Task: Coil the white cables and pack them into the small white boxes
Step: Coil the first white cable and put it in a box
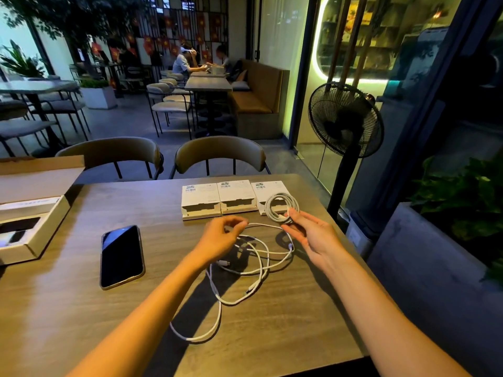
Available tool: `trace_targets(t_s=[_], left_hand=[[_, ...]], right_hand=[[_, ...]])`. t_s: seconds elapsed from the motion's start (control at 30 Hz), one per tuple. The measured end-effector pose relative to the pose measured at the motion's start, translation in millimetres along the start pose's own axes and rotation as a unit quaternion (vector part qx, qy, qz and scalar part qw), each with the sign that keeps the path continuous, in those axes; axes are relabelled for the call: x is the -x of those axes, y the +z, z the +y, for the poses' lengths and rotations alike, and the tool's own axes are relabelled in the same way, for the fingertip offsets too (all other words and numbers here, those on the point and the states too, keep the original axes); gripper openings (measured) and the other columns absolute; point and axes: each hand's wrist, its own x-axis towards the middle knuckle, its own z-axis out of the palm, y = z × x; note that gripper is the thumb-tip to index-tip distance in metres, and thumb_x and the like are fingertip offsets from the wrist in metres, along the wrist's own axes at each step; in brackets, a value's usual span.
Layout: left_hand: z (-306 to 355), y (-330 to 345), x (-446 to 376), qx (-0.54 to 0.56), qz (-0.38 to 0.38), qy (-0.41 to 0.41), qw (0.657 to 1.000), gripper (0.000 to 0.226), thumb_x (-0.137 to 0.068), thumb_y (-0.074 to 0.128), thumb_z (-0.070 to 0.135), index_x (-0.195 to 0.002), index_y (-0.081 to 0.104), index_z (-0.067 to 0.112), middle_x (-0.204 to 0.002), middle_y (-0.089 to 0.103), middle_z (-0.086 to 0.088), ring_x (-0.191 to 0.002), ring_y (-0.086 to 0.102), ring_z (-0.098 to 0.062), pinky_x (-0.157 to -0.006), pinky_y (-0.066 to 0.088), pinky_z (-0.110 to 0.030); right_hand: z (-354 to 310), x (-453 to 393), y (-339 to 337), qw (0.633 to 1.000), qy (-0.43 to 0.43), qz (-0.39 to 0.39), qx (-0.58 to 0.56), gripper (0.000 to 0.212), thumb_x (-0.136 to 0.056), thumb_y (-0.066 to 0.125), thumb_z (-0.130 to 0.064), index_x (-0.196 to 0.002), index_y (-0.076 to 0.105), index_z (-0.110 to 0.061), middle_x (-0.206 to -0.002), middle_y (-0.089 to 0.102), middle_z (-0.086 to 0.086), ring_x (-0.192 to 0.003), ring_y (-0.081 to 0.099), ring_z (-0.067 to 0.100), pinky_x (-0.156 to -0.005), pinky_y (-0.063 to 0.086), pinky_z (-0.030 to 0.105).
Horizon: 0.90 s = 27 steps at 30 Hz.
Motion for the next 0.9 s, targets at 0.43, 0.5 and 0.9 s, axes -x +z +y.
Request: trace_targets(t_s=[0.43, 0.5, 0.9], left_hand=[[-5, 37, -64, -0.383, 0.008, 0.141, 0.913, 0.026, -0.095, 0.062, 0.031, -0.12, 0.064, 0.037, -0.136, 0.053, 0.009, -0.121, 0.039, -0.019, -0.095, 0.03, -0.034], [-2, 46, -79, -0.411, -0.026, 0.159, 0.897, 0.03, -0.095, 0.061, 0.034, -0.124, 0.061, 0.038, -0.145, 0.048, 0.009, -0.126, 0.037, -0.02, -0.097, 0.031, -0.036], [4, 71, -104, -0.354, -0.008, 0.244, 0.903, 0.043, -0.09, 0.067, 0.043, -0.131, 0.057, 0.035, -0.118, 0.067, 0.007, -0.107, 0.051, -0.014, -0.088, 0.038, -0.03]], right_hand=[[-8, -29, -9, 0.998, -0.039, 0.043, -0.002, 0.03, -0.089, 0.073, -0.008, -0.118, 0.07, 0.0, -0.107, 0.078, 0.015, -0.1, 0.076, 0.025, -0.09, 0.062, 0.04], [-10, -33, -12, 0.998, -0.042, 0.045, 0.001, 0.03, -0.09, 0.072, -0.007, -0.118, 0.07, 0.001, -0.105, 0.079, 0.014, -0.099, 0.077, 0.024, -0.089, 0.062, 0.04], [-31, -31, -35, 0.995, -0.08, 0.056, -0.024, 0.022, -0.092, 0.07, -0.007, -0.113, 0.071, -0.002, -0.105, 0.079, 0.015, -0.101, 0.076, 0.025, -0.089, 0.061, 0.039]])
